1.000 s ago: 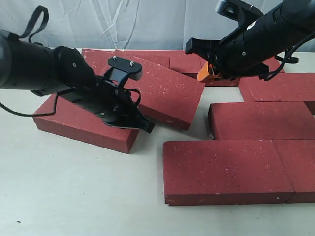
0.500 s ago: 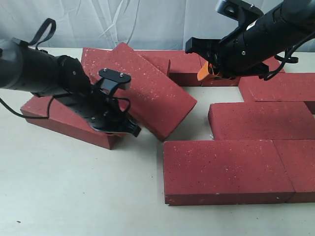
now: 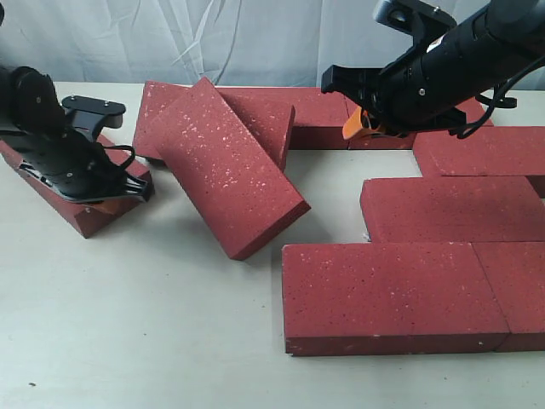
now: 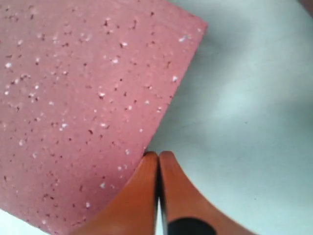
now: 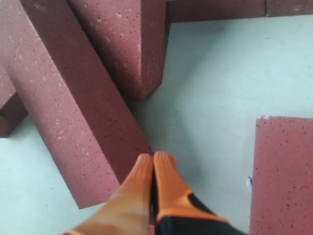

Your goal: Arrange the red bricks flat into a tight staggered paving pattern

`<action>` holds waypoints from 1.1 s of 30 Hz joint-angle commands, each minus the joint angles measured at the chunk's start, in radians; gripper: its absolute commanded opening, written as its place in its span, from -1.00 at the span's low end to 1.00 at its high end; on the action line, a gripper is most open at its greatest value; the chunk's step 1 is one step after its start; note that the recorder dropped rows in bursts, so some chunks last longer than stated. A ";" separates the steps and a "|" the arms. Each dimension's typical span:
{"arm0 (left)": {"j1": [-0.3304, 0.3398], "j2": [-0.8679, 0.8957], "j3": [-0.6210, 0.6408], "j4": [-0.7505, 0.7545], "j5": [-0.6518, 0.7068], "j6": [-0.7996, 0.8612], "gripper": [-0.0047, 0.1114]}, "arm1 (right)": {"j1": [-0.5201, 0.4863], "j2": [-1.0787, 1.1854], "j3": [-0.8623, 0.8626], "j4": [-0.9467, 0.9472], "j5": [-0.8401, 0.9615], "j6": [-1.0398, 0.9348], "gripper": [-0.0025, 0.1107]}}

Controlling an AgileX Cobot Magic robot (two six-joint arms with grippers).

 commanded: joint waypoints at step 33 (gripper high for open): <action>-0.240 0.001 -0.311 -0.842 -0.236 0.749 -0.92 | -0.005 0.000 -0.005 -0.011 -0.017 -0.007 -0.97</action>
